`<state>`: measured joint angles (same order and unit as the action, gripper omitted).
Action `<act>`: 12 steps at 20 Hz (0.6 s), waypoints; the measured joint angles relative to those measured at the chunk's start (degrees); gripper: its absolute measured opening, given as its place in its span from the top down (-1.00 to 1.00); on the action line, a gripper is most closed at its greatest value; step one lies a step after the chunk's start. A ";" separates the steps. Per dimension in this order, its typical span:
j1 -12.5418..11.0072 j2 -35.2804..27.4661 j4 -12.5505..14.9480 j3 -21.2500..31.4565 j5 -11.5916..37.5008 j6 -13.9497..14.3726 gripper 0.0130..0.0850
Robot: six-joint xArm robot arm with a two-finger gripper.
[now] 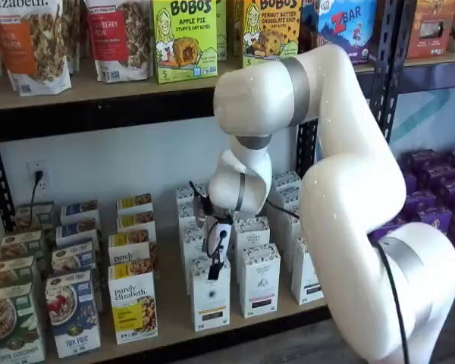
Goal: Pick up the white box with a yellow strip in the middle, on the bottom shelf, the fourth box from the left
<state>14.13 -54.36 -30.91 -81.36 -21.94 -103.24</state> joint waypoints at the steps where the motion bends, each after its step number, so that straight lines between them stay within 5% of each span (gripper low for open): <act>1: -0.08 -0.41 0.58 -0.46 -0.03 0.45 -1.00; 7: -0.60 -2.89 1.77 -3.34 -0.19 1.09 -1.00; 12: -0.90 -4.44 5.43 -5.20 -0.69 4.12 -1.00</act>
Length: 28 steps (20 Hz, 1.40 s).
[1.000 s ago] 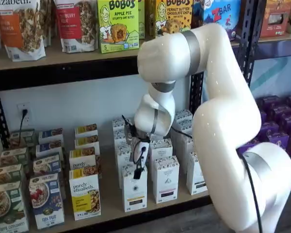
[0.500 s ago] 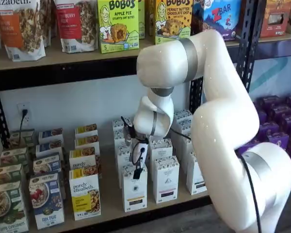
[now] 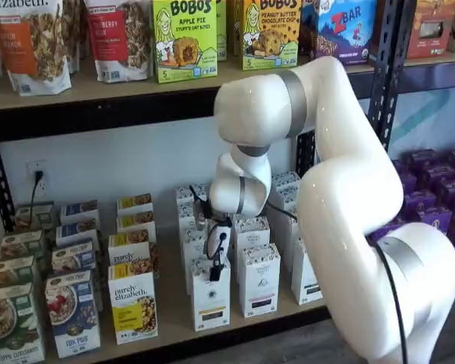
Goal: Pick up the white box with a yellow strip in the middle, on the bottom shelf, the fourth box from the left
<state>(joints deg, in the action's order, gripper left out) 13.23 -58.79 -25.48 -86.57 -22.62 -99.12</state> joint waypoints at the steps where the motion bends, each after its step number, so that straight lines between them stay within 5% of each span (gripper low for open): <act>1: -0.05 -0.40 0.78 -0.50 -0.26 0.66 -1.00; 18: -0.36 -3.94 11.84 -4.56 -2.17 10.28 -1.00; 28: -0.67 -4.69 11.51 -5.19 -3.17 9.68 -1.00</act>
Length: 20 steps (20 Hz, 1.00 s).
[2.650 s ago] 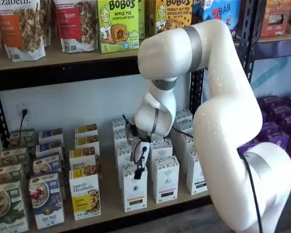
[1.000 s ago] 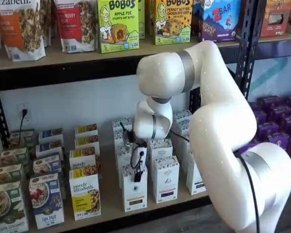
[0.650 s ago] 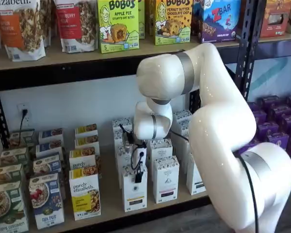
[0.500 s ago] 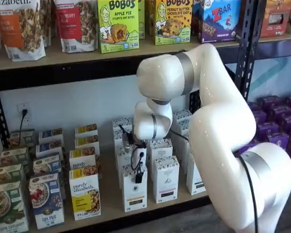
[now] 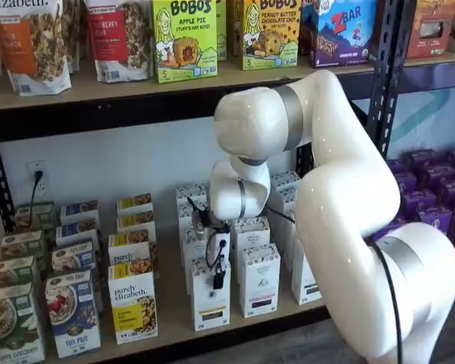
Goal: Pick up the white box with a yellow strip in the middle, on the bottom shelf, the fourth box from the left
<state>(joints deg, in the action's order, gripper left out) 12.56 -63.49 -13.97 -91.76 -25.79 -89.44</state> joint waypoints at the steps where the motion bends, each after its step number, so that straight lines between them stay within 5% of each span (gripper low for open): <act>1: -0.04 -0.01 -0.07 0.04 0.02 -0.10 -1.00; 5: -0.13 0.00 -1.32 0.30 0.21 -1.34 -1.00; 10: -0.22 0.02 -2.51 0.15 -0.25 -2.45 -0.56; 16: -0.10 -0.27 -0.51 -0.26 -0.70 -0.55 -0.56; 20: -0.01 -0.24 -1.48 0.01 -0.34 -1.37 -0.56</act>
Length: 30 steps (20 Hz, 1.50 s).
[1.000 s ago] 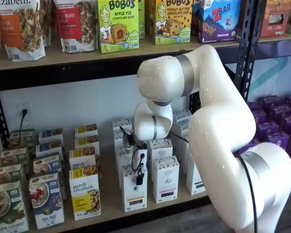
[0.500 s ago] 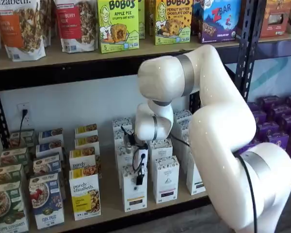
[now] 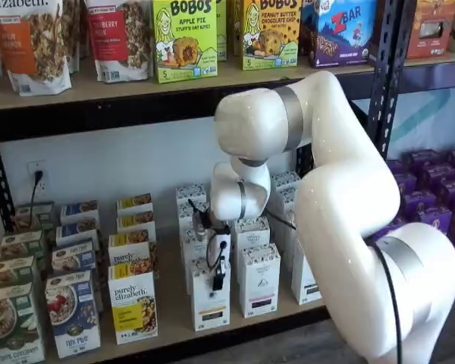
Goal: Pick up the white box with a yellow strip in the middle, on the bottom shelf, the fourth box from the left
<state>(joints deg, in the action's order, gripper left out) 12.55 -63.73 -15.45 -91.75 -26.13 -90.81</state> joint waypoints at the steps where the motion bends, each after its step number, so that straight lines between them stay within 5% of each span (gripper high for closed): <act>1: 0.00 0.06 -0.33 0.02 -0.10 -0.28 -0.56; 7: -0.09 0.44 -0.43 0.34 -0.52 -0.43 -0.11; 14: 0.04 0.79 -0.13 1.05 0.05 -0.10 -0.11; 16: 0.04 1.06 -0.75 1.44 0.10 -0.65 0.11; 24: 0.46 2.82 -0.72 4.28 1.12 -0.36 0.11; 30: 1.76 7.24 -1.91 11.19 2.99 -0.50 0.11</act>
<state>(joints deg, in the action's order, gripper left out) 14.31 -56.49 -17.36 -80.57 -23.14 -91.31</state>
